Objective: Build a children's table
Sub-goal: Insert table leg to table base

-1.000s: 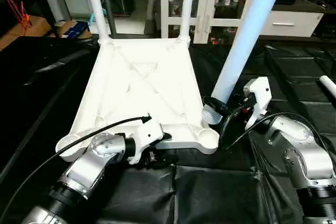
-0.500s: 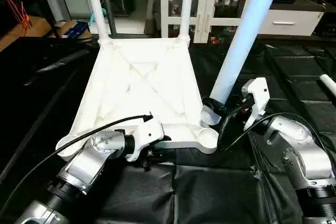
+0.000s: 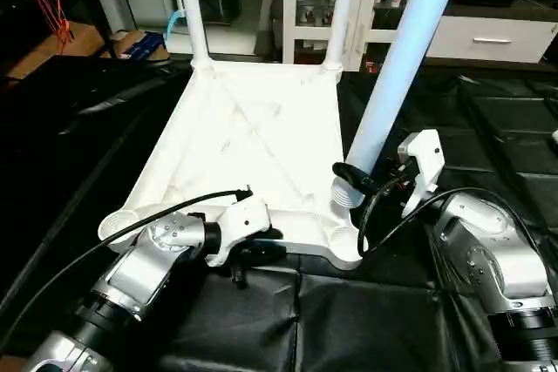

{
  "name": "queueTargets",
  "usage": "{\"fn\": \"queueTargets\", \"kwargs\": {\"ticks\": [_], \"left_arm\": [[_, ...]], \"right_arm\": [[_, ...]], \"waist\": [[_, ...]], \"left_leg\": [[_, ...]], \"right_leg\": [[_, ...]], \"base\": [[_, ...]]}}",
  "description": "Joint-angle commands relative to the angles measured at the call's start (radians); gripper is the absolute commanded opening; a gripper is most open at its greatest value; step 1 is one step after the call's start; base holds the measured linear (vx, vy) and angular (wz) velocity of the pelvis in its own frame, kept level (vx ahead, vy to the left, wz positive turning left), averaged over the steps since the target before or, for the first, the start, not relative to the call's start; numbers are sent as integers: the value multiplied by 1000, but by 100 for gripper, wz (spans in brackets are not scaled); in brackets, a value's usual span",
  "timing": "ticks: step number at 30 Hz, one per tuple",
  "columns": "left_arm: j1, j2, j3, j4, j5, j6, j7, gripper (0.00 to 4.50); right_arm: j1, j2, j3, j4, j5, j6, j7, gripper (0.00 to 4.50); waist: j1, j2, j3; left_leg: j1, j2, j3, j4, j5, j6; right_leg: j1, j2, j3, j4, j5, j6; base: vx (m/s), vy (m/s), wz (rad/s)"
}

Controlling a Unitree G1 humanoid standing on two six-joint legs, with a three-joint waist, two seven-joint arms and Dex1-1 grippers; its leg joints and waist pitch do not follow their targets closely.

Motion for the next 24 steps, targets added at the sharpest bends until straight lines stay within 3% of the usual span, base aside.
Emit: {"fn": "queueTargets", "kwargs": {"ticks": [1,3,5,7,8,11,12,13,14,15,16,19,20,24], "left_arm": [[-1,15,-21,-33,20,23,-22,81],[38,37,-10,-67,61,90,41,79],[75,54,2,-93,99,148,102,76],[119,60,22,-127,99,177,131,75],[144,63,32,-152,90,196,137,75],[239,90,54,-281,97,299,169,73],[253,95,55,-309,103,326,177,73],[277,88,62,-354,119,382,209,72],[285,84,64,-368,123,399,219,72],[294,79,67,-389,126,424,233,72],[303,52,83,-401,134,464,276,70],[308,38,84,-407,149,496,304,69],[313,27,90,-415,154,516,326,69],[322,-5,112,-453,176,612,410,67]], "right_arm": [[3,6,12,-33,-1,-13,2,188],[5,15,16,-33,-1,-14,-3,188],[7,22,18,-32,-2,-16,-10,188],[9,31,20,-33,0,-14,-13,188],[10,33,21,-34,1,-13,-14,188],[14,43,32,-31,-1,-13,-11,188],[14,45,34,-31,-2,-12,-11,188],[11,53,40,-25,-5,-14,-13,188],[10,56,43,-23,-7,-15,-13,188],[8,60,46,-20,-8,-16,-14,188],[4,68,55,-13,-11,-18,-18,188],[-2,76,60,0,-17,-22,-22,188],[-5,79,63,7,-22,-25,-23,188],[-20,94,67,26,-31,-29,-38,188]], "waist": [[-3,0,-57],[-6,3,-57],[-11,0,-55],[-16,-6,-55],[-21,-4,-55],[-35,-11,-57],[-40,-8,-56],[-41,-15,-57],[-41,-19,-57],[-40,-14,-53],[-41,-18,-52],[-41,-16,-49],[-42,-27,-47],[-48,-25,-46]], "left_leg": [[19,108,-43,-124,-218,14],[17,110,-45,-125,-220,10],[11,111,-48,-126,-210,16],[8,110,-49,-126,-212,21],[9,110,-49,-126,-214,25],[-1,112,-52,-125,-168,51],[-3,112,-53,-124,-149,65],[7,111,-47,-122,-149,76],[6,111,-47,-121,-142,82],[4,111,-48,-123,-144,88],[6,112,-47,-123,-160,86],[8,111,-47,-125,-198,69],[7,110,-48,-127,-222,61],[1,108,-57,-130,-258,27]], "right_leg": [[39,-61,31,-57,-131,-279],[40,-62,32,-54,-129,-281],[45,-62,31,-55,-122,-278],[47,-64,31,-58,-142,-277],[46,-63,31,-59,-154,-277],[57,-69,31,-56,-123,-287],[58,-69,29,-56,-115,-288],[50,-63,28,-62,-120,-291],[52,-65,29,-61,-118,-295],[51,-66,29,-64,-143,-296],[50,-66,30,-66,-176,-292],[45,-62,30,-72,-236,-280],[45,-61,29,-76,-270,-268],[46,-62,28,-75,-326,-237]], "base": [[0,0,0],[0,0,0],[0,0,0],[0,0,0],[0,0,0],[0,0,0],[0,0,0],[0,0,0],[0,0,0],[0,0,0],[0,0,0],[0,0,0],[0,0,0],[0,0,0]]}}
